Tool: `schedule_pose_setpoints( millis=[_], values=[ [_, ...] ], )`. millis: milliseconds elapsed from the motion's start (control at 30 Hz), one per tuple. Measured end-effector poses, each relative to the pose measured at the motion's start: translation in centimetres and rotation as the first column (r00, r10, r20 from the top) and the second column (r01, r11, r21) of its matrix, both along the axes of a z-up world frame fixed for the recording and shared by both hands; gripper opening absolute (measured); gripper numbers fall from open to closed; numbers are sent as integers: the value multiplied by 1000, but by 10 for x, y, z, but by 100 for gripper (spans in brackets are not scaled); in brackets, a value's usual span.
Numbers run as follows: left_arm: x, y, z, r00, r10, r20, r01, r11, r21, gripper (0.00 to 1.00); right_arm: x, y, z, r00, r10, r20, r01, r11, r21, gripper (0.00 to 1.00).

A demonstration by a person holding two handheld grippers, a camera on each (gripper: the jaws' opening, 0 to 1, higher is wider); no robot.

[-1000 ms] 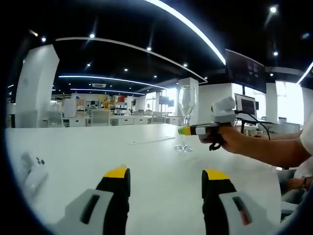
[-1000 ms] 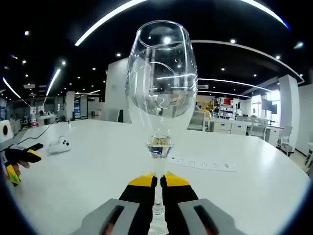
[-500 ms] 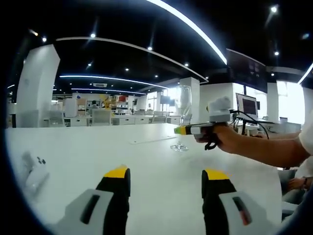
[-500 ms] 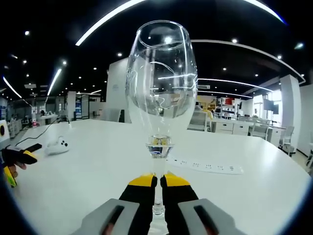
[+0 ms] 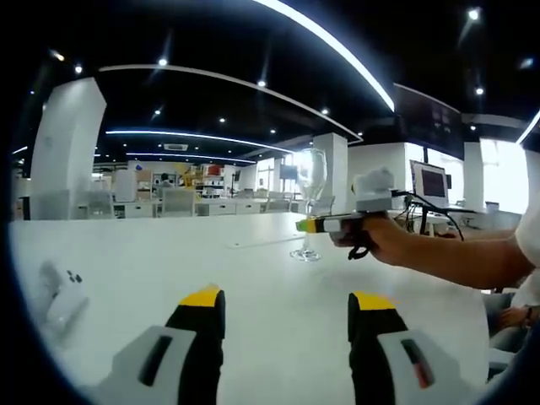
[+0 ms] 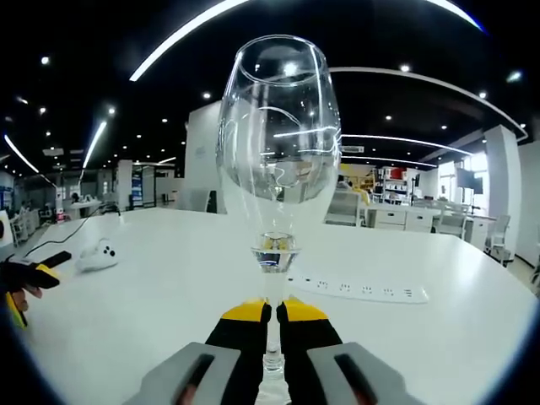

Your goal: Stand the stemmed glass upright on the table place it in front of you

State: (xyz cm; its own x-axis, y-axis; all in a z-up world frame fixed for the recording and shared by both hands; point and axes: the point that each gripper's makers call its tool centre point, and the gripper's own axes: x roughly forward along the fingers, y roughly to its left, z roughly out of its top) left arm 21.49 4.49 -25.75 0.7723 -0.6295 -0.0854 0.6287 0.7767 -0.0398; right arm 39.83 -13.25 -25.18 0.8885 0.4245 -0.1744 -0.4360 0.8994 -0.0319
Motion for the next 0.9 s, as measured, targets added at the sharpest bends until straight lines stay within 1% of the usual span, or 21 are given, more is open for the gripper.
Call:
schedule_pose_setpoints(
  millis=[133,567,700,900],
  values=[
    [0,0,0,1000,3,1,-3,1000,-2,59,4,1,1,1000,0,-3,0,1000,11,9],
    [0,1,0,1000,8,2,-8,1000,1,58,11,3,-2,1000,-1,-2,1,1000,5,9],
    [0,1,-1,1000,7,1,-7,1000,4,58,17,6,-6,1000,-1,-7,1,1000,-6,9],
    [1,2,-1,1000,8,1,-8,1000,3,58,23,8,-6,1000,0,-8,0,1000,-6,9]
  ],
)
